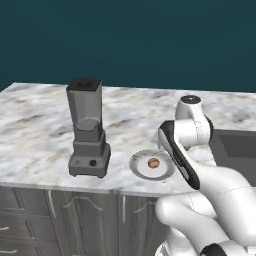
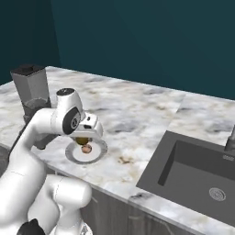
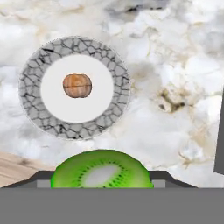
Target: Pick the kiwi and tangerine from the fridge and place them on the plate next to the blender to make a fruit smoothie.
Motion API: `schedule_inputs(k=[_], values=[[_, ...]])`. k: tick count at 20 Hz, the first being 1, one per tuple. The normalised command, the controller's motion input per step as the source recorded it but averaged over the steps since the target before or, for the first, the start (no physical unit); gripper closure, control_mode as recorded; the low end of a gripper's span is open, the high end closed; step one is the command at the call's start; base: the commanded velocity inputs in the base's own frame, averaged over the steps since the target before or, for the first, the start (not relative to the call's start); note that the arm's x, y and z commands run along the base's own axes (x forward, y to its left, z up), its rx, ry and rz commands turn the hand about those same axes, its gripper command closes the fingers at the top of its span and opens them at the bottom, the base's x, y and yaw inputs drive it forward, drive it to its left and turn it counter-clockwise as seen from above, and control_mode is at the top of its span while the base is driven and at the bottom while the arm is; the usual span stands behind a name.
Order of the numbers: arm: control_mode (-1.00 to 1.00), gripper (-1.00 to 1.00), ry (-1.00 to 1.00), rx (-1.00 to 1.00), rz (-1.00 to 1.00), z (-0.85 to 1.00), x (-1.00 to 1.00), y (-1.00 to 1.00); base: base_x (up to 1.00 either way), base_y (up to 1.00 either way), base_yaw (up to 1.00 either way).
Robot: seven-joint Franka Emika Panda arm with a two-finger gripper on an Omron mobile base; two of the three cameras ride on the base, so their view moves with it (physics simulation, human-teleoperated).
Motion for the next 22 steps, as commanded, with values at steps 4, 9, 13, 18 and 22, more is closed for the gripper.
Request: schedule_inputs(k=[4, 9, 13, 18, 22], values=[[-1.0, 1.0, 0.05, 0.04, 0.0, -0.98, 0.94, 0.05, 0.0, 0.0, 0.0], [-1.0, 1.0, 0.02, 0.02, 0.0, -0.73, 0.74, 0.03, 0.0, 0.0, 0.0], [-1.0, -1.0, 0.0, 0.0, 0.0, -0.44, 0.4, 0.0, 0.0, 0.0, 0.0], [-1.0, -1.0, 0.0, 0.0, 0.0, -0.03, 0.06, 0.0, 0.0, 0.0, 0.0], [-1.0, -1.0, 0.0, 0.0, 0.0, 0.02, 0.0, 0.0, 0.0, 0.0, 0.0]])
